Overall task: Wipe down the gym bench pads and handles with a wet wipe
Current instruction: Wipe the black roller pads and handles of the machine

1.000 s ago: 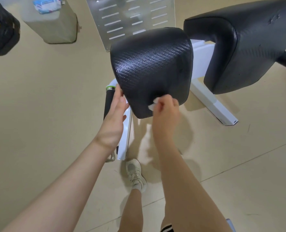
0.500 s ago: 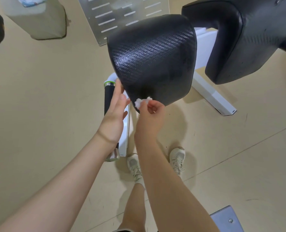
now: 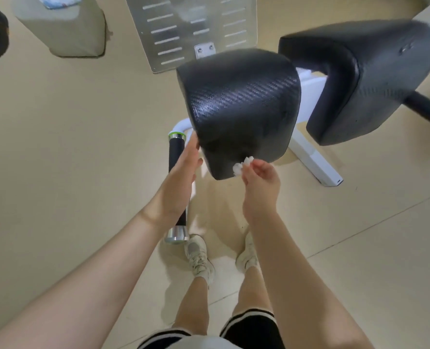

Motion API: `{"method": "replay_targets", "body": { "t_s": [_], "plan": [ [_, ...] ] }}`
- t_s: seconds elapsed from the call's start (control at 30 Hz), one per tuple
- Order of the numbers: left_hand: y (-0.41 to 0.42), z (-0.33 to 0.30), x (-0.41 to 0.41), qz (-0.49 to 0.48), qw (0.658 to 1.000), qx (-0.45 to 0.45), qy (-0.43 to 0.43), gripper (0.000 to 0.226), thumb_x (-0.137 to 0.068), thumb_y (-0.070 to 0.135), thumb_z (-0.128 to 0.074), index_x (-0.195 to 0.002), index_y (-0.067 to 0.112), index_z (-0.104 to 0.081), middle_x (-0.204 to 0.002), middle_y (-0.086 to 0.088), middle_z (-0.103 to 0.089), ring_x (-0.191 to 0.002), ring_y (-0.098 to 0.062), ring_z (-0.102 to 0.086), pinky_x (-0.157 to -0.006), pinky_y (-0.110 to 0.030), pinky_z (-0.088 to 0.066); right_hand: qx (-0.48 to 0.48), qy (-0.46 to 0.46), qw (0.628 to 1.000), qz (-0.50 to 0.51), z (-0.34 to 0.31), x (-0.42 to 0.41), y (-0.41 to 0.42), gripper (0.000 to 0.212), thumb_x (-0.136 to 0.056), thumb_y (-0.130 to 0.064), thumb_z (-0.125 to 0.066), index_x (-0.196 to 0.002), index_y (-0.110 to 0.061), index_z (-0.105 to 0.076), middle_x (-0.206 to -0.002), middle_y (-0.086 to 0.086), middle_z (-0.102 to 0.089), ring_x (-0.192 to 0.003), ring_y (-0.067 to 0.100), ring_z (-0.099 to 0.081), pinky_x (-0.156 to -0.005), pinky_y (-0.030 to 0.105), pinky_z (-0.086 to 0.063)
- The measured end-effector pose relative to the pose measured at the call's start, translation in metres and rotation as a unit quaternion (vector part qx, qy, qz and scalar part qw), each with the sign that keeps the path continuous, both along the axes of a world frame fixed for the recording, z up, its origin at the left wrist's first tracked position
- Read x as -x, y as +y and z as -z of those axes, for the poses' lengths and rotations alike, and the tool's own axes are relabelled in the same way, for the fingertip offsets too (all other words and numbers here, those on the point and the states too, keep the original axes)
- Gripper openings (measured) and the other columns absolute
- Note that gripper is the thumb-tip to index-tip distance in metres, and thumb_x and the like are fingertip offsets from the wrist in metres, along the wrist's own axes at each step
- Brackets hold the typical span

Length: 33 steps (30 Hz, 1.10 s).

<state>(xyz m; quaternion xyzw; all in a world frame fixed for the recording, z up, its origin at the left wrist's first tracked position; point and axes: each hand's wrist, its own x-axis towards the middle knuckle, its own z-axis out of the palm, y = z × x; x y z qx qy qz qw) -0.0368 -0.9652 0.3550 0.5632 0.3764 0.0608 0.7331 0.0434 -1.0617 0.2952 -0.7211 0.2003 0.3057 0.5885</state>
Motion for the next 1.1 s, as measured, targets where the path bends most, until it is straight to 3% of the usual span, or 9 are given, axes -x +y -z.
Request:
{"method": "replay_targets", "body": {
  "t_s": [0.1, 0.27, 0.43, 0.5, 0.63, 0.77, 0.83, 0.97, 1.1],
  "plan": [
    [0.007, -0.008, 0.001, -0.012, 1.000, 0.000, 0.009, 0.029, -0.099, 0.044, -0.027, -0.122, 0.037, -0.043, -0.101, 0.032, -0.052, -0.084, 0.027, -0.049, -0.061, 0.007, -0.035, -0.041, -0.093, 0.986, -0.133, -0.047, -0.006, 0.002, 0.017, -0.082, -0.003, -0.065, -0.082, -0.019, -0.059, -0.079, 0.001, -0.065, -0.075, 0.011, -0.064, -0.075, 0.022, -0.053],
    [0.020, -0.020, -0.009, -0.043, 0.999, 0.002, 0.024, 0.027, -0.100, 0.025, -0.027, -0.088, 0.038, -0.047, -0.091, 0.028, -0.048, -0.069, 0.030, -0.047, -0.059, 0.007, -0.034, 0.002, -0.218, 0.928, -0.301, -0.088, -0.030, 0.006, 0.027, -0.085, -0.002, -0.059, -0.085, -0.028, -0.056, -0.084, -0.009, -0.062, -0.076, 0.004, -0.061, -0.072, 0.014, -0.050],
    [0.036, -0.024, -0.041, -0.122, 0.990, 0.009, 0.064, 0.028, -0.099, 0.026, -0.028, -0.080, 0.036, -0.046, -0.082, 0.016, -0.050, -0.082, 0.000, -0.051, -0.064, -0.009, -0.037, 0.136, -0.372, 0.853, -0.341, -0.090, -0.072, 0.015, 0.013, -0.090, -0.005, -0.053, -0.093, -0.015, -0.060, -0.091, -0.003, -0.059, -0.076, 0.007, -0.051, -0.067, -0.001, -0.036],
    [0.042, -0.014, -0.042, -0.165, 0.983, 0.048, 0.066, 0.025, -0.096, 0.025, -0.034, -0.076, 0.031, -0.048, -0.078, 0.009, -0.050, -0.088, -0.013, -0.053, -0.067, -0.017, -0.038, 0.132, -0.393, 0.799, -0.437, -0.089, -0.086, 0.026, 0.012, -0.093, -0.006, -0.049, -0.097, -0.007, -0.061, -0.096, -0.004, -0.053, -0.085, 0.008, -0.048, -0.069, -0.004, -0.032],
    [0.032, -0.030, -0.050, -0.220, 0.972, 0.065, 0.044, 0.030, -0.097, 0.026, -0.033, -0.093, 0.032, -0.062, -0.095, 0.020, -0.063, -0.093, 0.008, -0.057, -0.083, -0.010, -0.042, 0.081, -0.452, 0.638, -0.618, -0.093, -0.102, 0.058, 0.014, -0.092, -0.004, -0.051, -0.100, -0.005, -0.061, -0.110, 0.008, -0.058, -0.100, 0.018, -0.050, -0.080, 0.009, -0.030],
    [0.026, -0.038, -0.054, -0.288, 0.953, 0.092, 0.021, 0.039, -0.100, 0.023, -0.019, -0.108, 0.026, -0.057, -0.114, 0.010, -0.060, -0.115, -0.006, -0.051, -0.100, -0.023, -0.036, 0.008, -0.467, 0.540, -0.700, -0.105, -0.113, 0.099, 0.020, -0.091, 0.002, -0.047, -0.101, -0.004, -0.063, -0.108, 0.009, -0.060, -0.099, 0.017, -0.051, -0.082, 0.019, -0.038],
    [0.025, -0.034, -0.054, -0.350, 0.927, 0.131, 0.027, 0.039, -0.100, 0.023, -0.020, -0.114, 0.017, -0.056, -0.119, 0.002, -0.058, -0.120, -0.013, -0.049, -0.105, -0.027, -0.033, -0.007, -0.461, 0.460, -0.759, -0.103, -0.114, 0.122, 0.026, -0.090, 0.006, -0.044, -0.103, -0.003, -0.064, -0.108, 0.013, -0.061, -0.102, 0.025, -0.053, -0.088, 0.025, -0.039],
    [0.017, -0.028, -0.049, -0.431, 0.881, 0.192, -0.033, 0.030, -0.096, 0.021, -0.032, -0.112, 0.008, -0.054, -0.114, -0.009, -0.064, -0.110, -0.019, -0.057, -0.103, -0.031, -0.039, -0.080, -0.411, 0.363, -0.832, -0.094, -0.110, 0.145, 0.028, -0.086, 0.009, -0.045, -0.092, -0.003, -0.069, -0.095, 0.014, -0.066, -0.092, 0.027, -0.054, -0.085, 0.028, -0.041],
    [0.016, -0.022, -0.048, -0.477, 0.852, 0.214, -0.036, 0.024, -0.095, 0.021, -0.036, -0.107, 0.010, -0.054, -0.099, -0.006, -0.064, -0.093, -0.015, -0.060, -0.096, -0.029, -0.043, -0.075, -0.398, 0.220, -0.888, -0.097, -0.119, 0.159, 0.019, -0.091, -0.009, -0.049, -0.092, -0.007, -0.068, -0.088, 0.006, -0.066, -0.085, 0.020, -0.053, -0.088, 0.036, -0.044]
  ]
}}
